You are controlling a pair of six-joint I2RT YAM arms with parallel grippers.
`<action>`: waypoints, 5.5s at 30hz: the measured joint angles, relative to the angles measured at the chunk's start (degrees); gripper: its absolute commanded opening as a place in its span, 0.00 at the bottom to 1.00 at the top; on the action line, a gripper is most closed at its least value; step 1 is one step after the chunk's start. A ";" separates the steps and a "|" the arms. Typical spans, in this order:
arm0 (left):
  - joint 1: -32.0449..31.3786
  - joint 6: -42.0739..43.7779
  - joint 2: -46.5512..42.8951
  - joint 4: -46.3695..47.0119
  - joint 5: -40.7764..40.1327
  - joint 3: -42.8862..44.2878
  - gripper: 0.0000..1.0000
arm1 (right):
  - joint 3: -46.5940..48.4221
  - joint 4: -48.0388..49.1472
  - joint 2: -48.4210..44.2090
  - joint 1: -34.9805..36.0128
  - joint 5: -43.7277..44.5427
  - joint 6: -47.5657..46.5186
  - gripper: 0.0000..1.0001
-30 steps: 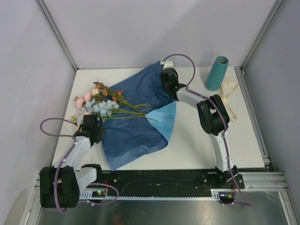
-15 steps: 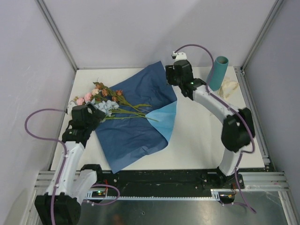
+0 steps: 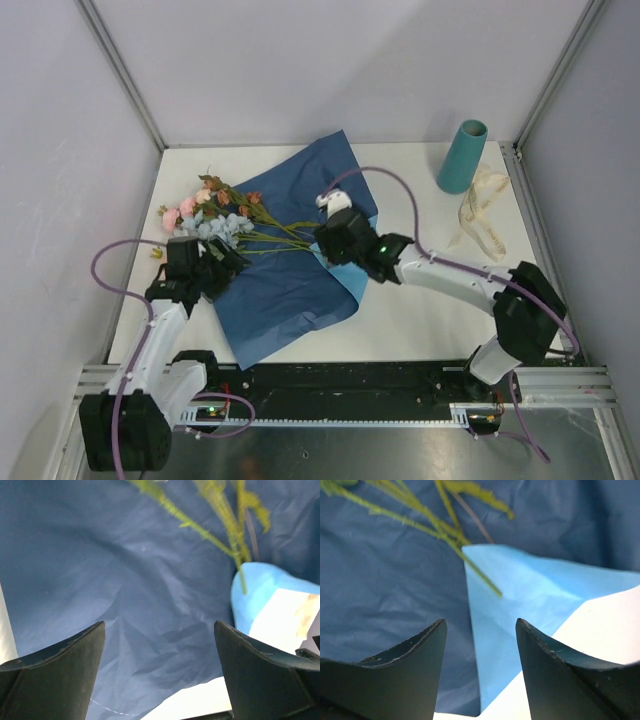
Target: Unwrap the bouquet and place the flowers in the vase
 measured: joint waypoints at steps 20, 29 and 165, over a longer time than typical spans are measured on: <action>0.00 -3.63 16.76 12.81 5.05 -6.47 0.96 | -2.99 -0.04 15.52 14.32 21.27 1.99 0.47; 0.00 -4.09 17.03 13.62 4.74 -6.47 0.98 | -3.19 -0.07 19.08 14.27 25.66 2.05 0.21; 4.50 17.03 -18.93 -7.98 -2.97 7.69 1.00 | 18.73 13.14 30.12 -5.53 -25.92 -5.29 0.38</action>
